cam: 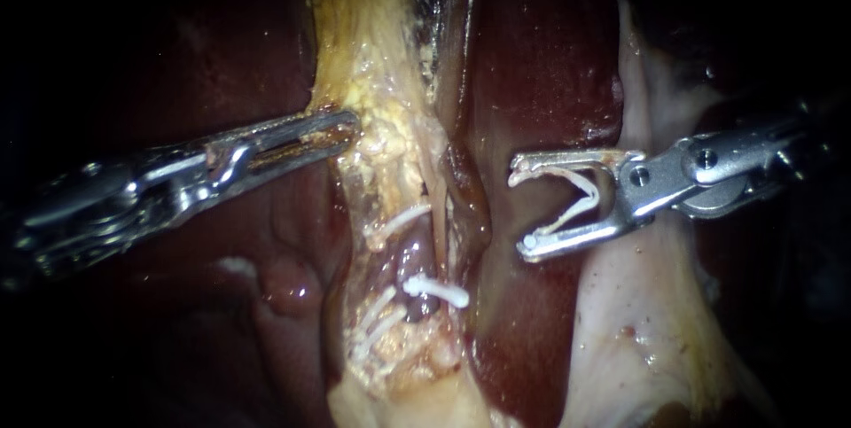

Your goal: Clipping second clip right tube

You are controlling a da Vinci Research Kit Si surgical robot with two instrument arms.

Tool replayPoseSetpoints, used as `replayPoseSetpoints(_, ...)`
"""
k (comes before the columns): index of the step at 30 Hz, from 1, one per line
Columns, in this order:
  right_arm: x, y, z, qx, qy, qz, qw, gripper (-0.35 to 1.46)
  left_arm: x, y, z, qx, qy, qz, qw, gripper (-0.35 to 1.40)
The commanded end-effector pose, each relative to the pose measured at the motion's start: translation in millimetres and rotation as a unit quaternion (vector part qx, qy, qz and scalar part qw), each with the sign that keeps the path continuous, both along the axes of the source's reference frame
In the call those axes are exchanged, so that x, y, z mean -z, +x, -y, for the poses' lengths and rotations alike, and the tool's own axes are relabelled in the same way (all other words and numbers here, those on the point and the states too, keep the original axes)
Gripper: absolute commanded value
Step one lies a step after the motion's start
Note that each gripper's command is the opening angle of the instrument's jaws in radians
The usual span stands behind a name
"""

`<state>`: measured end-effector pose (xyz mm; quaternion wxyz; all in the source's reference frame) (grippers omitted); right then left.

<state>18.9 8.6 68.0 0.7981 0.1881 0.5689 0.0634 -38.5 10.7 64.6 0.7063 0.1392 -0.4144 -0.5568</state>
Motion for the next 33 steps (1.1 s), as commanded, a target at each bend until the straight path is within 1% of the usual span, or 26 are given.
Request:
replayPoseSetpoints(1,0.0,0.0,0.0,0.0,-0.001,0.0,1.0,0.6,0.2,0.1,0.0,0.0,0.0,0.0,1.0,-0.35)
replayPoseSetpoints(5,-0.2,0.3,0.4,0.0,-0.005,0.001,1.0,0.6,0.7,0.6,-0.1,-0.001,0.001,0.001,1.0,-0.35)
replayPoseSetpoints(7,-0.7,0.7,0.9,0.003,-0.006,-0.002,1.0,0.6,1.6,1.5,-0.4,-0.004,0.004,0.004,1.0,-0.35)
replayPoseSetpoints(8,-0.9,1.0,1.3,0.007,-0.008,-0.005,0.9999,0.6,2.2,2.1,-0.7,-0.004,0.005,0.001,1.0,-0.35)
replayPoseSetpoints(12,-2.5,2.7,3.1,0.004,0.048,0.0,0.9989,0.6,4.4,4.1,-1.4,0.008,0.0,0.004,1.0,-0.35)
replayPoseSetpoints(13,-3.0,3.1,3.6,0.005,0.058,0.004,0.9983,0.6,5.1,4.6,-1.5,0.013,-0.002,0.005,0.9999,-0.35)
replayPoseSetpoints(15,-4.2,4.2,4.6,0.007,0.087,0.017,0.996,0.6,6.0,5.3,-1.6,0.015,-0.002,0.005,0.9999,-0.35)
replayPoseSetpoints(16,-4.8,4.6,5.1,0.007,0.094,0.021,0.9954,0.6,6.5,5.6,-1.5,0.017,-0.003,0.007,0.9998,-0.35)
replayPoseSetpoints(20,-7.6,6.5,6.7,0.004,0.131,0.031,0.9908,0.59,7.8,6.0,-1.2,0.021,-0.004,0.007,0.9998,-0.35)
replayPoseSetpoints(22,-8.7,7.2,7.1,0.001,0.139,0.039,0.9895,0.59,8.2,6.0,-1.0,0.021,-0.004,0.007,0.9997,-0.35)
replayPoseSetpoints(25,-10.2,8.1,7.3,-0.004,0.154,0.053,0.9866,0.58,9.2,5.9,-0.8,0.024,-0.004,0.008,0.9997,-0.35)
replayPoseSetpoints(26,-10.7,8.3,7.2,-0.002,0.156,0.057,0.9861,0.58,9.4,5.9,-0.7,0.025,-0.005,0.009,0.9996,-0.35)
replayPoseSetpoints(29,-11.5,8.7,7.1,-0.009,0.17,0.065,0.9832,0.58,10.2,5.9,-0.6,0.028,-0.005,0.01,0.9995,-0.35)
replayPoseSetpoints(33,-11.9,9.6,6.9,-0.017,0.186,0.07,0.9798,0.56,11.2,5.8,-0.5,0.032,-0.004,0.012,0.9994,-0.35)
